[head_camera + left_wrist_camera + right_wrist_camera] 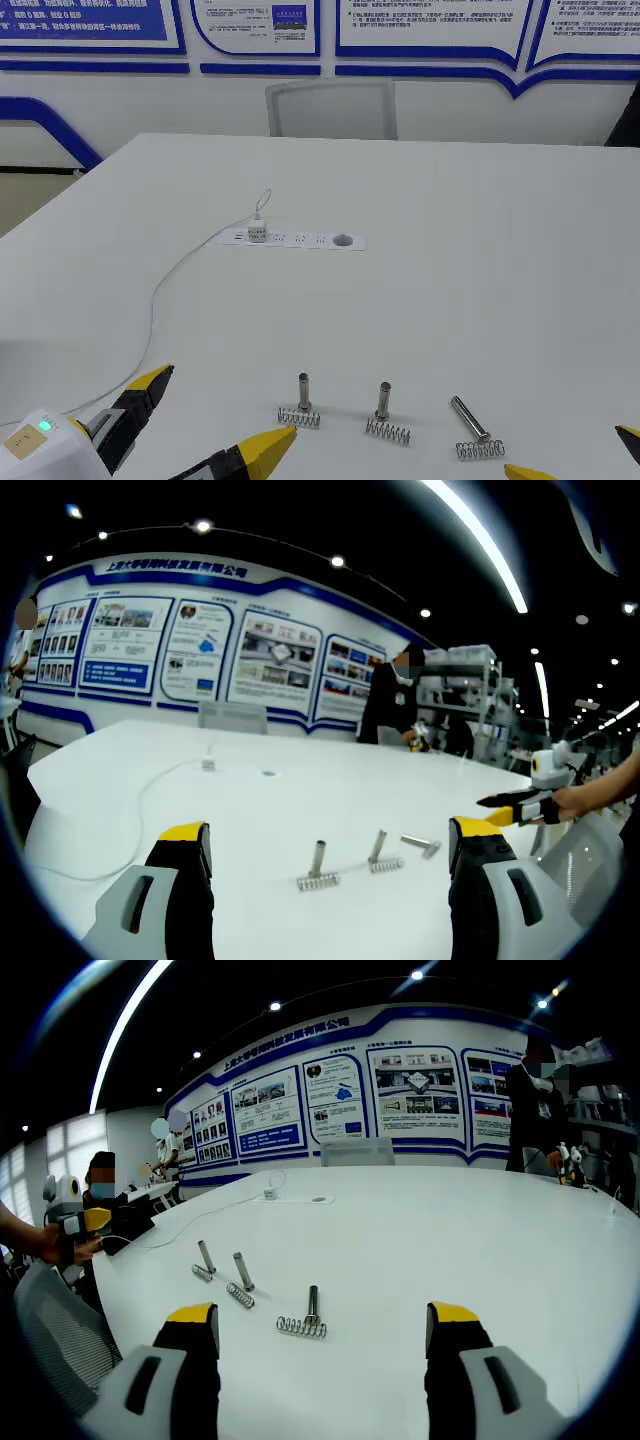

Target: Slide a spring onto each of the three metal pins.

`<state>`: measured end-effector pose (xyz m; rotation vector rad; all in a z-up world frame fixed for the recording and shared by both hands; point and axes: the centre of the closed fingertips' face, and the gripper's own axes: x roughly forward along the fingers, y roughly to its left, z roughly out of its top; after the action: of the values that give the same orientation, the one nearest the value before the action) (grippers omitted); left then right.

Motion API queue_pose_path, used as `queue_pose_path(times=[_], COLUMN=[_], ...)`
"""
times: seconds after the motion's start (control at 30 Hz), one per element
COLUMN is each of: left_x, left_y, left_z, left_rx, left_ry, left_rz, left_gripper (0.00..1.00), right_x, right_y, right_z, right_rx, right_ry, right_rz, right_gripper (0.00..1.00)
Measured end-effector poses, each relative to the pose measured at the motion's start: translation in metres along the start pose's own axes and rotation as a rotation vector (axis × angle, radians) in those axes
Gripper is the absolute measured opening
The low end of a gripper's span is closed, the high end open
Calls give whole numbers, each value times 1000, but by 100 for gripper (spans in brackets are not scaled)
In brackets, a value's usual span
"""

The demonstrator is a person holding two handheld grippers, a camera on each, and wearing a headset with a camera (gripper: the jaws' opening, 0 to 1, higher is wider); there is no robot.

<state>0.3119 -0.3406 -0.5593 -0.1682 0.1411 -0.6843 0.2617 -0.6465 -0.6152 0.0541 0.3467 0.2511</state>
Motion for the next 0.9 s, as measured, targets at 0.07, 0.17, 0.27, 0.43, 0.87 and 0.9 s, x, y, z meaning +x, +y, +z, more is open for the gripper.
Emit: queue_pose_path(times=[0.07, 0.17, 0.27, 0.43, 0.87, 0.9], left_x=[0, 0, 1, 2, 1, 1], left_y=[0, 1, 1, -2, 1, 0], left_z=[0, 3, 2, 1, -1, 0], left_rx=[2, -4, 12, 31, 26, 23], left_ry=[-3, -20, -11, -7, -3, -7], left_rz=[4, 11, 13, 11, 24, 22], left_gripper=[100, 100, 100, 100, 100, 100], right_x=[0, 0, 0, -2, -2, -2], right_y=[-1, 0, -1, -7, -8, -9], right_z=[-1, -1, -1, -1, -6, -6], right_rx=[2, -14, -8, 14, -7, -7], right_ry=[1, 5, 6, -1, 20, 20], right_rz=[-3, -2, 5, -9, -19, -21], right_gripper=[85, 85, 85, 85, 85, 85])
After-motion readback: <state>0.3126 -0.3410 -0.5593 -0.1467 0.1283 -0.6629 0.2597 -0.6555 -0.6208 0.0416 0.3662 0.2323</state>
